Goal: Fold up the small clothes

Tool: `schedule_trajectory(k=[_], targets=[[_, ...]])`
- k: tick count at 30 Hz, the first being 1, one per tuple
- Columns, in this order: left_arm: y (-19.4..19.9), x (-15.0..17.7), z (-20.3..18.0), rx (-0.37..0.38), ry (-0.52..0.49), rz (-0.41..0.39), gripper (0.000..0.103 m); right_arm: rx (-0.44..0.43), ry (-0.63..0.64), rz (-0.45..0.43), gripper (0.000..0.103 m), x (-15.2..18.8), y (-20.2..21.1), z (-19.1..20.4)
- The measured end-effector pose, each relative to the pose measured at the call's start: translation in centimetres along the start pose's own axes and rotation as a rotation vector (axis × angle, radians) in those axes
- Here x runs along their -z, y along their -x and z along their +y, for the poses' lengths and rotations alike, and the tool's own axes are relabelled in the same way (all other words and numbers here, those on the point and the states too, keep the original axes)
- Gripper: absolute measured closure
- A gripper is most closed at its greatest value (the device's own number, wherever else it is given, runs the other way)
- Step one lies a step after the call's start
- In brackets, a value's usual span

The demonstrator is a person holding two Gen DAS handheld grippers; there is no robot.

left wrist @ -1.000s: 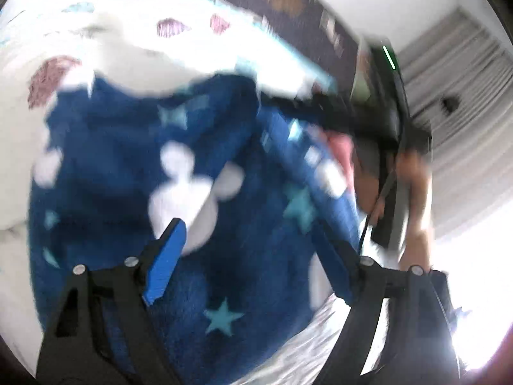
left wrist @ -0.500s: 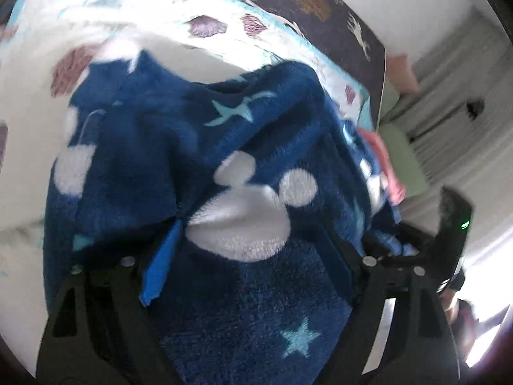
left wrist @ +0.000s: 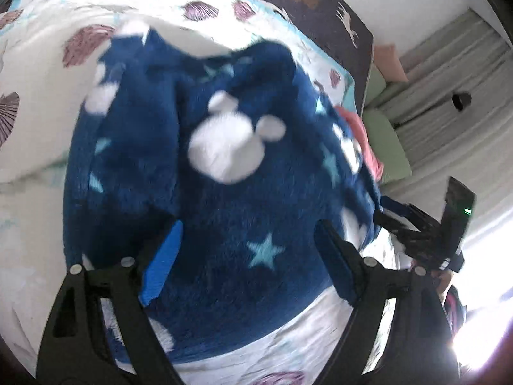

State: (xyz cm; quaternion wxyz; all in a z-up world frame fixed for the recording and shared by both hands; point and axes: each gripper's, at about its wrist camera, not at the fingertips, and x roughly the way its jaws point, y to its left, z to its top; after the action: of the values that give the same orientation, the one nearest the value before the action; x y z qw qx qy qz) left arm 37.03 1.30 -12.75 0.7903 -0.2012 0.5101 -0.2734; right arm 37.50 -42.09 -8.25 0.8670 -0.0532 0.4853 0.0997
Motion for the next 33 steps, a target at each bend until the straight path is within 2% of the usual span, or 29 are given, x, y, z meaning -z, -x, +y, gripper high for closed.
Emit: schedule_trajectory(k=[2, 4, 8, 12, 16, 21, 25, 27, 29, 30, 33], targets=[[-0.4, 0.0, 0.7, 0.036, 0.025, 0.018, 0.020, 0.019, 0.000, 0.078, 0.033, 1.9, -2.5, -0.6], [0.1, -0.2, 1.6, 0.085, 0.096, 0.028, 0.020, -0.012, -0.015, 0.144, 0.030, 3.1, -4.9, -0.9], [2.4, -0.9, 4.0, 0.205, 0.253, 0.028, 0.020, 0.040, 0.010, 0.132, 0.026, 2.7, -4.1, -0.4], [5.3, 0.2, 6.6, 0.154, 0.304, -0.028, 0.020, 0.014, -0.007, 0.061, 0.026, 2.1, -0.6, -0.1], [5.8, 1.9, 10.3, 0.186, 0.429, -0.031, 0.019, -0.022, -0.038, 0.004, 0.026, 1.6, 1.7, 0.5], [3.5, 4.0, 14.3, 0.373, 0.591, 0.003, 0.018, -0.053, 0.016, -0.004, 0.026, 1.9, 2.5, 3.2], [0.7, 5.4, 15.0, 0.429, 0.629, 0.048, 0.014, -0.072, 0.056, 0.009, 0.026, 2.0, 2.4, 5.1], [0.5, 5.4, 14.6, 0.485, 0.627, 0.013, 0.009, -0.077, 0.067, 0.007, 0.026, 2.1, 2.8, 5.7], [0.2, 5.1, 14.0, 0.592, 0.618, 0.006, 0.009, -0.079, 0.069, 0.007, 0.026, 2.0, 3.0, 5.9], [0.1, 5.0, 13.6, 0.614, 0.616, 0.000, 0.009, -0.082, 0.066, 0.007, 0.026, 1.9, 3.1, 6.0], [-0.6, 4.7, 12.2, 0.577, 0.576, -0.046, 0.009, -0.113, 0.038, 0.009, 0.026, 1.0, 3.1, 5.8]])
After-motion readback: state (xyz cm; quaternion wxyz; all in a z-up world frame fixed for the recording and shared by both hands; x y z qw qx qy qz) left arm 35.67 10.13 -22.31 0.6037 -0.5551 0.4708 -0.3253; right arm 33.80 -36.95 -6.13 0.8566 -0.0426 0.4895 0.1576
